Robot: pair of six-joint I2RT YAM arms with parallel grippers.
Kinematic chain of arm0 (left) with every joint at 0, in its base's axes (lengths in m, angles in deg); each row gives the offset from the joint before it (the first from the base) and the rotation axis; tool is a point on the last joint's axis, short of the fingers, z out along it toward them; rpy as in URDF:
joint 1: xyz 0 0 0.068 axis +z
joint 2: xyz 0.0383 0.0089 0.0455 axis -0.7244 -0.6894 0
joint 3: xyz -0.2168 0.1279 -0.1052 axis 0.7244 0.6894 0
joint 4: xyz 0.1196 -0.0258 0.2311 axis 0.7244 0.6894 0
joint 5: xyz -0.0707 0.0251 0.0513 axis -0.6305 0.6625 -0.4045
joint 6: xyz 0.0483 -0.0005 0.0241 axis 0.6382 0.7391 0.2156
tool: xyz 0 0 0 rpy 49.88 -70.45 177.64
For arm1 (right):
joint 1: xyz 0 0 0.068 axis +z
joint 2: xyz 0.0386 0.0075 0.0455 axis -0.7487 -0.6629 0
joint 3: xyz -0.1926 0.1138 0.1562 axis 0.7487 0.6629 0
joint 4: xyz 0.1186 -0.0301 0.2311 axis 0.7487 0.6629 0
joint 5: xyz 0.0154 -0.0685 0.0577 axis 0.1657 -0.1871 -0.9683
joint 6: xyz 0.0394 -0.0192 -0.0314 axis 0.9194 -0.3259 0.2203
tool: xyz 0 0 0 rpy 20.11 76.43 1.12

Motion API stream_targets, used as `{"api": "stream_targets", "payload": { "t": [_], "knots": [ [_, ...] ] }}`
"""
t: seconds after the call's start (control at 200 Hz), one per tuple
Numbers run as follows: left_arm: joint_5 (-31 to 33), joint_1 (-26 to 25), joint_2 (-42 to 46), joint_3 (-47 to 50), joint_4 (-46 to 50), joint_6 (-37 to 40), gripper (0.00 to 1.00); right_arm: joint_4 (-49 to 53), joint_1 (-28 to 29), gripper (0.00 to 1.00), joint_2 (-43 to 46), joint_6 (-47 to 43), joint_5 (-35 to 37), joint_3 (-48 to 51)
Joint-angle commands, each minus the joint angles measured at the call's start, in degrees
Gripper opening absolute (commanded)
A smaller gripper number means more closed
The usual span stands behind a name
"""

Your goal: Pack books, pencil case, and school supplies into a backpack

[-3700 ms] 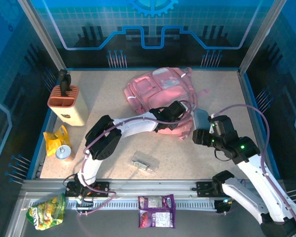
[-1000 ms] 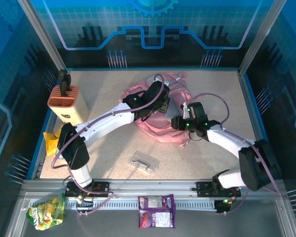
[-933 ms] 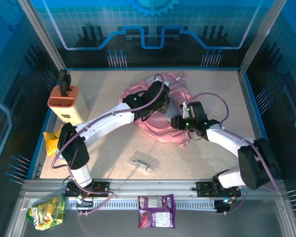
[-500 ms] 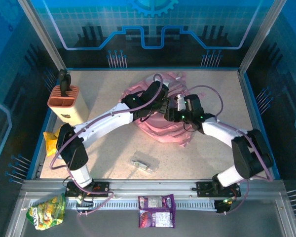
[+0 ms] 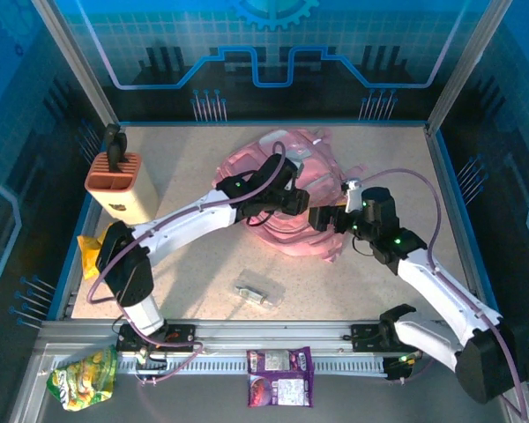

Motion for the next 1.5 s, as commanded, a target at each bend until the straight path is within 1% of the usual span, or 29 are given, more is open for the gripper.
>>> {"api": "stream_targets", "payload": {
  "t": [0.0, 0.08, 0.21, 0.32, 0.395, 0.515, 0.725, 0.79, 0.981, 1.091, 1.351, 1.376, 1.426, 1.496],
  "knots": [
    [-4.89, 2.30, 6.72, 5.10, -4.91, -3.27, 0.53, 5.39, -0.69, 1.00, 0.42, 2.55, -2.73, 1.12],
    [-6.73, 5.34, 9.91, 10.84, -7.89, -6.46, 0.56, 4.25, -0.56, 0.99, 0.10, 4.38, -3.66, 2.47],
    [-10.29, 12.57, 13.30, 19.68, -11.82, -13.06, 0.57, 2.77, -0.03, 1.00, -2.26, 7.07, -5.04, 3.60],
    [-10.30, 17.52, 15.11, 26.68, -16.10, -17.54, 0.58, 1.34, 1.53, 1.00, -4.29, 8.96, -6.55, 3.87],
    [-11.88, 20.71, 14.79, 29.47, -18.84, -20.24, 0.58, 1.11, 3.08, 1.00, -5.10, 9.52, -6.16, 3.87],
    [-12.50, 23.79, 12.66, 30.69, -20.32, -22.99, 0.57, -0.33, 4.32, 1.00, -5.89, 11.32, -7.60, 4.18],
    [-13.54, 26.61, 7.28, 30.47, -25.13, -27.10, 0.54, -1.47, 5.55, 1.00, -6.97, 13.58, -8.70, 3.54],
    [-12.44, 26.65, 5.55, 29.83, -25.98, -27.76, 0.53, -1.38, 5.55, 1.00, -6.88, 13.76, -8.76, 3.33],
    [-13.68, 26.99, -0.25, 28.03, -30.94, -31.91, 0.44, -1.25, 5.70, 1.00, -6.78, 14.46, -9.45, 3.42],
    [-14.63, 26.91, -2.87, 26.76, -33.02, -32.37, 0.39, -1.81, 5.71, 1.00, -7.05, 14.88, -9.83, 3.87],
    [-15.54, 26.82, -6.79, 26.43, -37.39, -34.16, 0.38, -3.08, 5.73, 1.00, -8.05, 15.50, -10.34, 3.13],
    [-15.65, 26.82, -7.06, 26.37, -37.86, -34.28, 0.36, -3.09, 5.72, 1.00, -8.30, 15.46, -10.27, 2.92],
    [-15.58, 26.73, -7.42, 26.33, -38.67, -34.76, 0.28, -2.88, 5.66, 1.00, -8.82, 15.42, -10.06, 2.42],
    [-15.51, 26.56, -7.48, 26.35, -39.42, -35.14, 0.21, -2.33, 5.65, 1.00, -9.54, 15.30, -9.86, 1.75]
  ]
}}
